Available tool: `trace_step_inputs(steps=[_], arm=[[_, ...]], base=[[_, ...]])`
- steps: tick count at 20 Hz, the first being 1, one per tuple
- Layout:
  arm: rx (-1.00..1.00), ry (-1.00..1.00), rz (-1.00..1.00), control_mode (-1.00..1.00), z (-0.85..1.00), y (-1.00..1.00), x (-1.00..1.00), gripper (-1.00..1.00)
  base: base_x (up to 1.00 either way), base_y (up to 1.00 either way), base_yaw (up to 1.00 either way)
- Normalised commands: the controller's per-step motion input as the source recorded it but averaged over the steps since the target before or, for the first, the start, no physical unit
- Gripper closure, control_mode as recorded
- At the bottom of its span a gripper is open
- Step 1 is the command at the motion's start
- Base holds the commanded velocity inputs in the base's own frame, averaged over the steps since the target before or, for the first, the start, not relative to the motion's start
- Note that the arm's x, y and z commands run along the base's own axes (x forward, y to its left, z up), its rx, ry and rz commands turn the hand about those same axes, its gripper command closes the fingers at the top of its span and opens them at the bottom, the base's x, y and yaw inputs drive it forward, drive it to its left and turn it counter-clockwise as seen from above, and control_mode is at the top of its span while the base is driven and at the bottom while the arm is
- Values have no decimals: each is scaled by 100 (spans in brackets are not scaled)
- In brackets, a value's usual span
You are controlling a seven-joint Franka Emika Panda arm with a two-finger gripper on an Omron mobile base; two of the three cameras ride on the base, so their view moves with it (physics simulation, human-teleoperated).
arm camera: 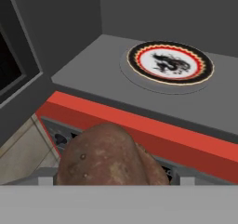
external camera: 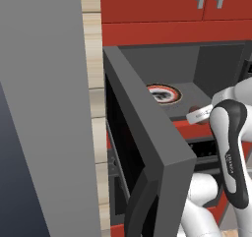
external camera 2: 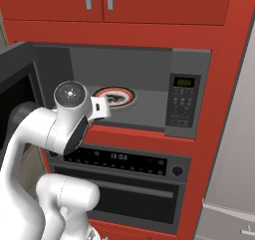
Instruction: Retrieve the reheated potato from the microwave, then place the potato, cheese, and condiment on the cutting board.
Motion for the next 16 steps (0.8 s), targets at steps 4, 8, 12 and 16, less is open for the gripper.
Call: trace_step_inputs(steps=[4, 8, 12, 16], arm=[[0, 0, 0, -100, 0, 0, 0, 100], [0, 0, 0, -100, 0, 0, 0, 100], [0, 0, 0, 100, 0, 0, 0, 100], [0, 0, 0, 100, 0, 0, 0, 100]], base=[[0, 0, 0], [0, 0, 0], [0, 0, 0], [0, 0, 0]])
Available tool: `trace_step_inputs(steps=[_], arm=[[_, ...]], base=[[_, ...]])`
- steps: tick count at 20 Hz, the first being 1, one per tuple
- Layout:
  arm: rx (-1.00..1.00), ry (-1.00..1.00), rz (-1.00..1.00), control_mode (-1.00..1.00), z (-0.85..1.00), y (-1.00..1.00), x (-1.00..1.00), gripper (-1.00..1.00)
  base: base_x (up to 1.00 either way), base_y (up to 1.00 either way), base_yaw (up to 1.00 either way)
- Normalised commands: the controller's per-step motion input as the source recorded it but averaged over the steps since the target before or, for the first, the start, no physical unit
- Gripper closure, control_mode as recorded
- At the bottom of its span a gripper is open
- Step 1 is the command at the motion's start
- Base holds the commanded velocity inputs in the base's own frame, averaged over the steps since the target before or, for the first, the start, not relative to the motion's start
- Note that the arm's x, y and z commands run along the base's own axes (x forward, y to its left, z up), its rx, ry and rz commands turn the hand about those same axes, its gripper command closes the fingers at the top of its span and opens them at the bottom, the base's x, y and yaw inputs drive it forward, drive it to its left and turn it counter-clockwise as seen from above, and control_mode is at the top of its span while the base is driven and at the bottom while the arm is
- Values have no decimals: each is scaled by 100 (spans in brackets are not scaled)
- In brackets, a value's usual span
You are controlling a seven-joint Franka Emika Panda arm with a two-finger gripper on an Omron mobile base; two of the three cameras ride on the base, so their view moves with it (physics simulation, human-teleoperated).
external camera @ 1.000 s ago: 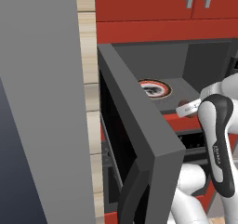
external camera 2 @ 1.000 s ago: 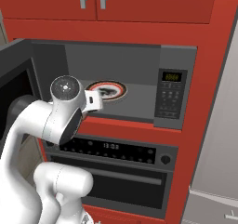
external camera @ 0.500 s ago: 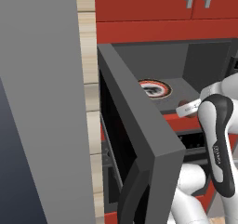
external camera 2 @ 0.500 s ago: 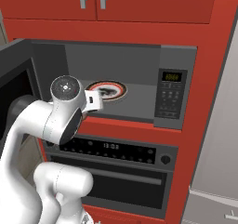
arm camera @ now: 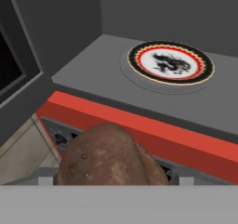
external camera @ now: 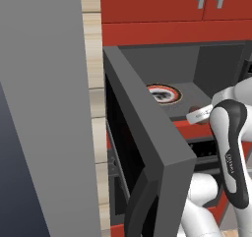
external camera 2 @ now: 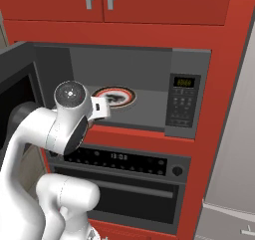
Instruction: Retrieve the reheated potato from the microwave, then place the potato, cheese, and condiment on the cutting board.
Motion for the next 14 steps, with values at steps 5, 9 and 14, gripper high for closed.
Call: trace_step_inputs(steps=[5, 9, 14], arm=[[0, 0, 0, 100, 0, 0, 0, 100], [0, 0, 0, 100, 0, 0, 0, 100], [0, 0, 0, 100, 0, 0, 0, 100]], base=[[0, 0, 0], [-43, -6, 0], [-67, -14, 0]])
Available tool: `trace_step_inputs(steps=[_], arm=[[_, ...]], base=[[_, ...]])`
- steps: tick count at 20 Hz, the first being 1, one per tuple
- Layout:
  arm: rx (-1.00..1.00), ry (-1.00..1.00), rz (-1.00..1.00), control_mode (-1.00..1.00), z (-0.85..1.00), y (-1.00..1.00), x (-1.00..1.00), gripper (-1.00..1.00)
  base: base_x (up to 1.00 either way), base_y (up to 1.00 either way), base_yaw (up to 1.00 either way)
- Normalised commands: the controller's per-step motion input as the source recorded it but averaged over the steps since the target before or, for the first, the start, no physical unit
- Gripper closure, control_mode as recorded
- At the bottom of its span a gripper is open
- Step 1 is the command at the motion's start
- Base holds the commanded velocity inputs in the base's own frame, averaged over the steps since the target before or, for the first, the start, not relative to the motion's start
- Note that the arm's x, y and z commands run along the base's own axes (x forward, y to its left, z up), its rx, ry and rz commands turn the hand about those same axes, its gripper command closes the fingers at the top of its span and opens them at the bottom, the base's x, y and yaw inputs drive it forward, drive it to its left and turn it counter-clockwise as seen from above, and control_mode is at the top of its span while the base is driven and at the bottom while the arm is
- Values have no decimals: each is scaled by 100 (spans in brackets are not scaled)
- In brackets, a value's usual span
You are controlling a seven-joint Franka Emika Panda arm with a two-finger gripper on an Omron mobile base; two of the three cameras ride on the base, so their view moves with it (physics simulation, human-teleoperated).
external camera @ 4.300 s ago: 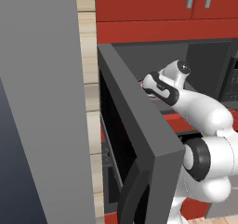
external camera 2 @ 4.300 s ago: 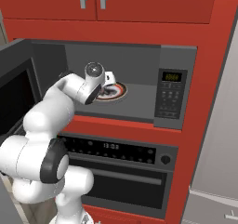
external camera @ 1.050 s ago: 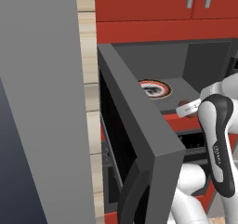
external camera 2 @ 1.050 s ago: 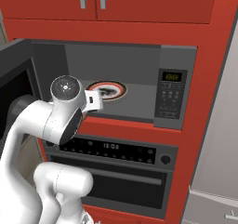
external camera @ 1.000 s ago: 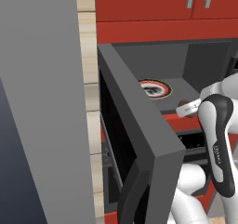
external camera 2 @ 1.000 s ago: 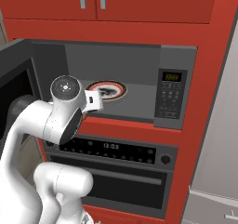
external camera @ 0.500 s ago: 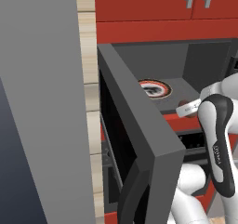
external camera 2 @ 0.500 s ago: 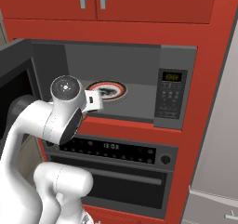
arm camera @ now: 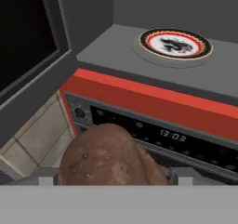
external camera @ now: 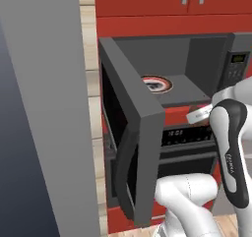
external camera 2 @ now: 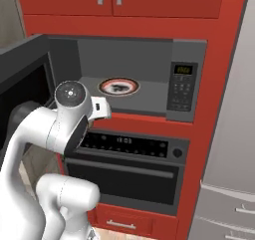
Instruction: Retrieve the reheated potato from the microwave, then place the potato, cheese, and condiment on the cutting board.
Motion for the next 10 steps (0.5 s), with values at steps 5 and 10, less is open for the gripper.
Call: trace_step_inputs(steps=[5, 10], arm=[[0, 0, 0, 100, 0, 0, 0, 100], [0, 0, 0, 100, 0, 0, 0, 100]], base=[[-57, -15, 0], [-28, -9, -54]])
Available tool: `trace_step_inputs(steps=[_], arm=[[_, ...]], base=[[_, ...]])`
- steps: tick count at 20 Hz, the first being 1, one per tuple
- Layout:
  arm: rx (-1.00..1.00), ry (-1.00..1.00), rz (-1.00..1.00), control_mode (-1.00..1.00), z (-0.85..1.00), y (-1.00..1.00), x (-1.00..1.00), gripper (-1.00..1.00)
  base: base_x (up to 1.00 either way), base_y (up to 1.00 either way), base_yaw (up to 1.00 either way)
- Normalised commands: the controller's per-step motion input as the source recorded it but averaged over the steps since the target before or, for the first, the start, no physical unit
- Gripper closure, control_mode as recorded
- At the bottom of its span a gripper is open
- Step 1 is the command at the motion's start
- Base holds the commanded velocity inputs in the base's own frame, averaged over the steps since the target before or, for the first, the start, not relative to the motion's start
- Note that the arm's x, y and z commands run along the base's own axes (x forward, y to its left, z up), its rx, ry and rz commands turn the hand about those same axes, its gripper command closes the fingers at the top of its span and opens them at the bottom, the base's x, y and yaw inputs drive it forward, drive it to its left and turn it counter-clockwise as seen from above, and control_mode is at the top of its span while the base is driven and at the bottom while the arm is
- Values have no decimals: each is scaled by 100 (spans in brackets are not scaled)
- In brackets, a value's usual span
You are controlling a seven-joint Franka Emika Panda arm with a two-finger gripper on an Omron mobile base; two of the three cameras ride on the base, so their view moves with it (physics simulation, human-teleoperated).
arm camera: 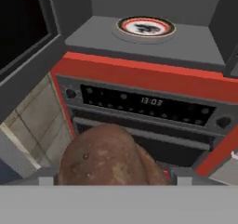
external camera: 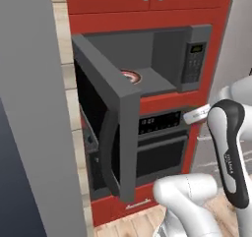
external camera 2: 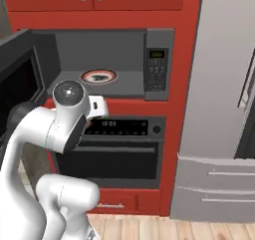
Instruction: Retrieve the reheated potato from the microwave, then place the potato, cheese, and condiment on the cutting board.
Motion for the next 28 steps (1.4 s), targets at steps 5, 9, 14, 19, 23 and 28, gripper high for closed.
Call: trace_step_inputs(steps=[5, 9, 14, 19, 23, 28], arm=[[0, 0, 0, 100, 0, 0, 0, 100], [0, 0, 0, 100, 0, 0, 0, 100], [0, 0, 0, 100, 0, 0, 0, 100], [0, 0, 0, 100, 0, 0, 0, 100], [0, 0, 0, 100, 0, 0, 0, 100], [0, 0, 0, 100, 0, 0, 0, 100]], base=[[0, 0, -96], [0, 0, -97], [0, 0, -97], [20, 0, -74], [41, 0, -56], [70, 0, -22]])
